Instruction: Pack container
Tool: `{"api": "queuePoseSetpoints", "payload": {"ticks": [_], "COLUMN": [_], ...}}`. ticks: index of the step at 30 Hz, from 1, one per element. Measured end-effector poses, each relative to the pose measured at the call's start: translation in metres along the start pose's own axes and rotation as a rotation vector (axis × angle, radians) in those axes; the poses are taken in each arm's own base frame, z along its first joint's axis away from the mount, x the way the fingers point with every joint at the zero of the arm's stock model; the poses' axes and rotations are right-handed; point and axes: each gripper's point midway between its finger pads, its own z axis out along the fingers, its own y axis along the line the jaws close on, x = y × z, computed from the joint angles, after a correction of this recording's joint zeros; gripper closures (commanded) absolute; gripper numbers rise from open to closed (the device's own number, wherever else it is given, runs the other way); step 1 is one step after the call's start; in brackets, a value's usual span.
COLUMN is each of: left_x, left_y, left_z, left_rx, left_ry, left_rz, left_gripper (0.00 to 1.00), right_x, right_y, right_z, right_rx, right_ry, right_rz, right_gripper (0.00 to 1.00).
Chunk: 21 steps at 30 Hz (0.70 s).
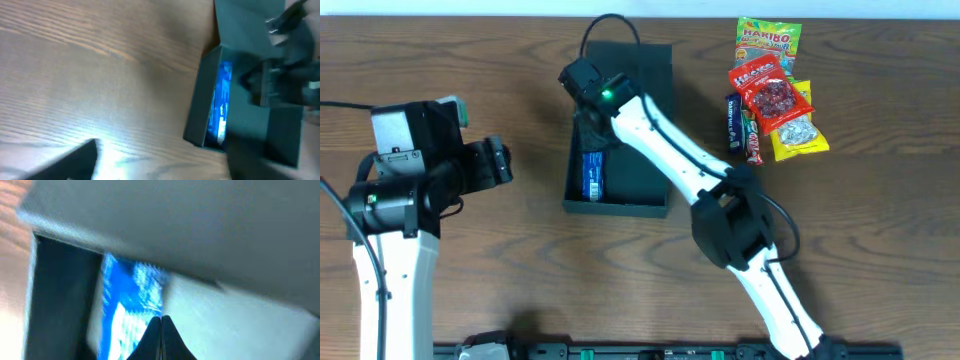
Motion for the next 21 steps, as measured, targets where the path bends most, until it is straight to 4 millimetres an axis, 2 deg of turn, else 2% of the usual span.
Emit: {"api": "queuePoseSetpoints", "payload": {"ticks": [1, 2, 4, 7, 11, 14, 19, 21], "left_x": [0.006, 0.010, 0.017, 0.032, 0.051, 0.065, 0.082, 0.087], "left_y": [0.001, 0.001, 0.001, -0.003, -0.015, -0.020, -0.030, -0.031], "left_z": [0.008, 0.017, 0.033, 0.067, 0.111, 0.135, 0.164, 0.170], "left_rx": [0.003, 0.012, 0.031, 0.098, 0.224, 0.286, 0.386, 0.397], "left_ry": [0.030, 0.052, 0.083, 0.144, 0.215, 0.279, 0.375, 0.402], "left_rz": [-0.005, -0.009, -0.012, -0.027, -0.059, -0.100, -0.173, -0.194], "left_gripper": [0.94, 0.94, 0.94, 0.94, 0.94, 0.94, 0.94, 0.94], "right_x": [0.001, 0.002, 0.006, 0.004, 0.011, 0.026, 0.054, 0.056], "right_y": [-0.006, -0.014, -0.022, -0.028, -0.030, -0.031, -0.031, -0.027], "right_z": [-0.013, -0.024, -0.033, -0.036, -0.028, -0.015, 0.007, 0.010], "right_rx": [0.006, 0.015, 0.027, 0.026, 0.024, 0.013, 0.000, -0.012], "right_ry": [0.006, 0.016, 0.034, 0.036, 0.065, 0.122, 0.213, 0.216], "right_rz": [0.005, 0.014, 0.019, 0.017, 0.009, 0.005, -0.010, -0.019], "right_gripper": [0.99, 0.99, 0.99, 0.99, 0.98, 0.99, 0.98, 0.98]}}
